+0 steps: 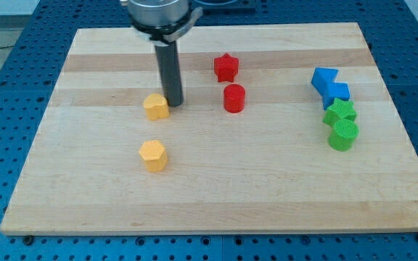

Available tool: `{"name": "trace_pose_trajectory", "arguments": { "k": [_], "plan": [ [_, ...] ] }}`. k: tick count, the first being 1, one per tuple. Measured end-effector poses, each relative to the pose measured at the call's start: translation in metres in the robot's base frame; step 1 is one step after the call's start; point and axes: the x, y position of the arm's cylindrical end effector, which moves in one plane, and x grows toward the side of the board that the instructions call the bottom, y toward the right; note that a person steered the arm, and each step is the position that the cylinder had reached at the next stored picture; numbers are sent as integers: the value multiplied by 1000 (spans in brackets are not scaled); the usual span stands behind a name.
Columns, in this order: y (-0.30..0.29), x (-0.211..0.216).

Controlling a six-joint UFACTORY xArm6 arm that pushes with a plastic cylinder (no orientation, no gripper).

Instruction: Push the yellow heart into the yellow hexagon

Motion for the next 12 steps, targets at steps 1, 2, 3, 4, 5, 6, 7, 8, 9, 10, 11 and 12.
{"name": "trace_pose_trajectory", "arguments": {
  "k": [1,2,3,4,5,6,7,8,9,10,11,12],
  "plan": [
    [-26,-11],
    [-33,-8],
    [-33,-2],
    [-65,4],
    [-90,6],
    [-86,23],
    [-52,24],
    [-33,31],
    [-31,48],
    [-28,55],
    [-10,49],
    [46,47]
  ]
}}
